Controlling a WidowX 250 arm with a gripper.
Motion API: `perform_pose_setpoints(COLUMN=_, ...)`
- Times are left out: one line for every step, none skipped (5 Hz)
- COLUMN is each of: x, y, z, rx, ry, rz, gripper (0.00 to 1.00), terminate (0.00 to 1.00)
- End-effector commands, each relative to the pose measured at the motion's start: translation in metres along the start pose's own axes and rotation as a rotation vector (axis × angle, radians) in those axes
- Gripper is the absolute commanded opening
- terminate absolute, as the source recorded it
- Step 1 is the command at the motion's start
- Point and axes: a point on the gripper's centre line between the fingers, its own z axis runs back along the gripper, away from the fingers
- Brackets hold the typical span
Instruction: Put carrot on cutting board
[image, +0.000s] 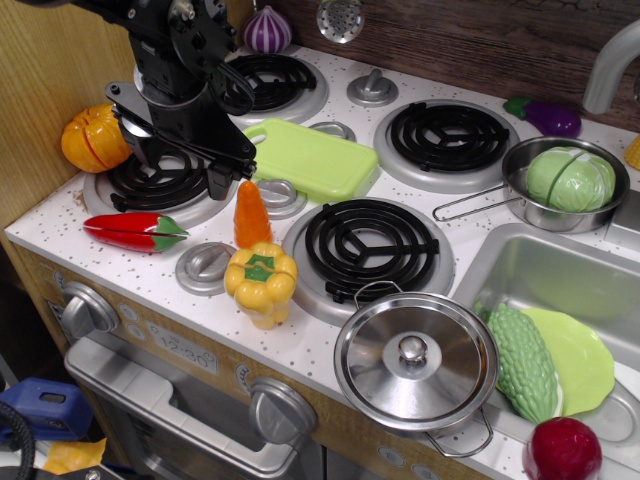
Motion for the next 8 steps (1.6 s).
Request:
perform_pose_setpoints(x=0.0, y=0.0, z=0.0, rx=0.0, ry=0.0, rz=0.0, gripper=1.0, terminate=0.0)
perform_pose_setpoints(x=0.004, y=-0.001, z=0.001, rx=-0.051, ry=-0.035, rz=-0.013, gripper=1.0, terminate=0.0)
perform_pose_setpoints(x=0.01, y=-0.007, z=0.001, rx=-0.104, ry=-0.062, rz=-0.002, gripper=1.0, terminate=0.0)
perform_pose_setpoints(x=0.015, y=-0.014, z=-0.005, rx=-0.134, ry=-0.081, rz=0.007, gripper=1.0, terminate=0.0)
perform_pose_setpoints(x=0.016, y=-0.019, z=-0.015, rx=-0.158, ry=-0.1, rz=0.009, gripper=1.0, terminate=0.0)
perform_pose_setpoints(x=0.016, y=-0.023, z=-0.027, rx=-0.175, ry=-0.111, rz=0.01, gripper=1.0, terminate=0.0)
perform_pose_setpoints(x=0.016, y=-0.024, z=-0.039, rx=-0.189, ry=-0.114, rz=0.014, gripper=1.0, terminate=0.0)
perform_pose_setpoints(x=0.012, y=-0.023, z=-0.049, rx=-0.203, ry=-0.104, rz=0.013, gripper=1.0, terminate=0.0)
